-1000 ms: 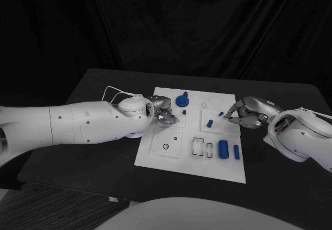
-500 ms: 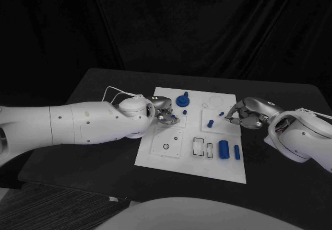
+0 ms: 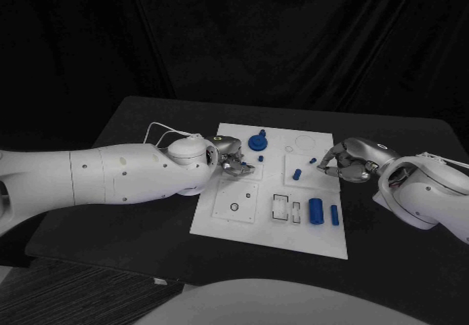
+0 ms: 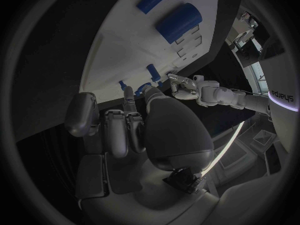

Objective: Assemble the parts on the task board

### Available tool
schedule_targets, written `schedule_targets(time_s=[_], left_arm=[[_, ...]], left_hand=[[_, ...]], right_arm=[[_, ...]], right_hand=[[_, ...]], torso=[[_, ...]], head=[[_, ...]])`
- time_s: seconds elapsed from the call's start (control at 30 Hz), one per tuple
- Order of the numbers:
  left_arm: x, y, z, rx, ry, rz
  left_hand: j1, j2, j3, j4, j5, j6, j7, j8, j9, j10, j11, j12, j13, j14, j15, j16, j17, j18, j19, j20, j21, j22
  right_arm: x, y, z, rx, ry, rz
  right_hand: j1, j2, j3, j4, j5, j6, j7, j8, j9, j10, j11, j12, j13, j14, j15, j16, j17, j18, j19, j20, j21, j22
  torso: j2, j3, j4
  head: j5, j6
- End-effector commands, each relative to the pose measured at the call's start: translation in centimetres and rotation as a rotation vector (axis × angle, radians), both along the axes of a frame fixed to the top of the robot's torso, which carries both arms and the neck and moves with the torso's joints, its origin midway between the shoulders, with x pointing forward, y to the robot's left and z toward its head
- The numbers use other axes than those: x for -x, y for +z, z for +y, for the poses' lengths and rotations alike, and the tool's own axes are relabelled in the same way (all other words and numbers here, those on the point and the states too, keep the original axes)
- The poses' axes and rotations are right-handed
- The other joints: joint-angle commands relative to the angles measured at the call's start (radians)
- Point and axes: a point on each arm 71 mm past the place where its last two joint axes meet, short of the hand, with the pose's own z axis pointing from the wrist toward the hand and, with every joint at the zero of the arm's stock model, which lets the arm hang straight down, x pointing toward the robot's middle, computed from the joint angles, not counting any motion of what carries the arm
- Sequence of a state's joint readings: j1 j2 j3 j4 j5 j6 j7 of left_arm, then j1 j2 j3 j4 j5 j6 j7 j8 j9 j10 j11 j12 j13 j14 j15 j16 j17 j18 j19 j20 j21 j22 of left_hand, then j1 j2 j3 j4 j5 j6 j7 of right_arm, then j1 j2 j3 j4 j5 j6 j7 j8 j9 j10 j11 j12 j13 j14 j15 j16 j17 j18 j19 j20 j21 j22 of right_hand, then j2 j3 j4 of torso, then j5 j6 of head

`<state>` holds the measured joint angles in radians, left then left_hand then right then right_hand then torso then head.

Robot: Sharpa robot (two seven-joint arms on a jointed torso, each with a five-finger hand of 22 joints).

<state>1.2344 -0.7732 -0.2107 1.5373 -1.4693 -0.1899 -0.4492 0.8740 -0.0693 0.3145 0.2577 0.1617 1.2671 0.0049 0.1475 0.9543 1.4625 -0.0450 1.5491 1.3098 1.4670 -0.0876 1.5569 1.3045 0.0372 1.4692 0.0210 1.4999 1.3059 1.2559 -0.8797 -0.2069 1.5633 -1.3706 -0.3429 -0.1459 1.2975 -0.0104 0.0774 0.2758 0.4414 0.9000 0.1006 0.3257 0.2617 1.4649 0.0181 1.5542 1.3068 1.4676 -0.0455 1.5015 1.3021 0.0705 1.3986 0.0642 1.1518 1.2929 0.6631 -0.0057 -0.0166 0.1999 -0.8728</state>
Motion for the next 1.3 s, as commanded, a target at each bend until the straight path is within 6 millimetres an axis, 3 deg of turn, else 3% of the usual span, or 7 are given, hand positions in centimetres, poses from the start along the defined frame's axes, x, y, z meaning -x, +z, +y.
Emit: schedule_targets(time_s=[0.03, 0.37, 0.53, 1.3], left_arm=[[0.16, -0.5, 0.06, -0.024, 0.002, 0.028], [0.13, -0.49, -0.06, -0.017, -0.006, 0.025], [0.1, -0.46, -0.08, -0.011, -0.01, 0.02], [0.04, -0.19, -0.23, 0.029, -0.032, -0.013]], left_hand=[[-0.007, 0.017, -0.049, 0.011, -0.008, -0.001, -0.002, -0.023, -0.046, 0.108, -0.014, 0.022, 0.261, 0.104, -0.016, 0.014, 0.266, -0.014, 0.056, -0.01, -0.016, 0.222], [-0.003, 0.025, -0.1, 0.031, -0.028, 0.026, -0.013, 0.003, -0.011, 0.108, -0.023, 0.022, 0.261, 0.104, -0.023, 0.014, 0.266, -0.015, 0.058, -0.017, -0.015, 0.224], [-0.053, 0.038, -0.191, 0.034, -0.1, 0.027, -0.02, 0.033, 0.057, 0.108, -0.029, 0.022, 0.261, 0.104, -0.029, 0.014, 0.266, -0.016, 0.061, -0.023, -0.014, 0.226], [-0.036, 0.035, -0.248, 0.029, -0.109, 0.035, -0.026, 0.054, 0.106, 0.108, -0.034, 0.022, 0.261, 0.104, -0.033, 0.014, 0.266, -0.017, 0.065, -0.027, -0.007, 0.231]], right_arm=[[0.04, -0.21, -0.14, 0.012, -0.015, 0.014], [0.03, -0.28, -0.14, 0.014, -0.016, 0.016], [0.02, -0.31, -0.16, 0.015, -0.017, 0.017], [0.01, -0.53, -0.17, 0.017, -0.018, 0.021]], right_hand=[[0.02, 0.002, 0.019, -0.004, 0.016, -0.009, -0.002, 0.014, 0.016, 0.106, 0.002, 0.017, 0.264, 0.072, 0.001, -0.012, 0.162, 0.021, -0.005, 0.001, -0.022, 0.155], [0.021, 0.002, 0.02, -0.005, 0.018, -0.009, -0.002, 0.014, 0.016, 0.106, 0.002, 0.017, 0.264, 0.072, 0.001, -0.013, 0.161, 0.021, -0.005, 0.001, -0.024, 0.154], [0.021, 0.002, 0.02, -0.005, 0.018, -0.009, -0.002, 0.014, 0.016, 0.106, 0.002, 0.017, 0.264, 0.072, 0.001, -0.013, 0.161, 0.021, -0.005, 0.001, -0.024, 0.154], [0.023, 0.001, 0.021, -0.005, 0.02, -0.009, -0.002, 0.015, 0.016, 0.106, 0.003, 0.017, 0.264, 0.071, 0.001, -0.014, 0.16, 0.022, -0.007, 0.001, -0.028, 0.153]], torso=[[-0.001, -0.0001, -0.0008], [0.0, -0.0005, -0.0007], [0.0, -0.0002, -0.0004], [0.0, 0.0, -0.0007]], head=[[0.002, 0.0], [0.002, 0.0], [0.003, 0.0], [0.005, 0.0]])
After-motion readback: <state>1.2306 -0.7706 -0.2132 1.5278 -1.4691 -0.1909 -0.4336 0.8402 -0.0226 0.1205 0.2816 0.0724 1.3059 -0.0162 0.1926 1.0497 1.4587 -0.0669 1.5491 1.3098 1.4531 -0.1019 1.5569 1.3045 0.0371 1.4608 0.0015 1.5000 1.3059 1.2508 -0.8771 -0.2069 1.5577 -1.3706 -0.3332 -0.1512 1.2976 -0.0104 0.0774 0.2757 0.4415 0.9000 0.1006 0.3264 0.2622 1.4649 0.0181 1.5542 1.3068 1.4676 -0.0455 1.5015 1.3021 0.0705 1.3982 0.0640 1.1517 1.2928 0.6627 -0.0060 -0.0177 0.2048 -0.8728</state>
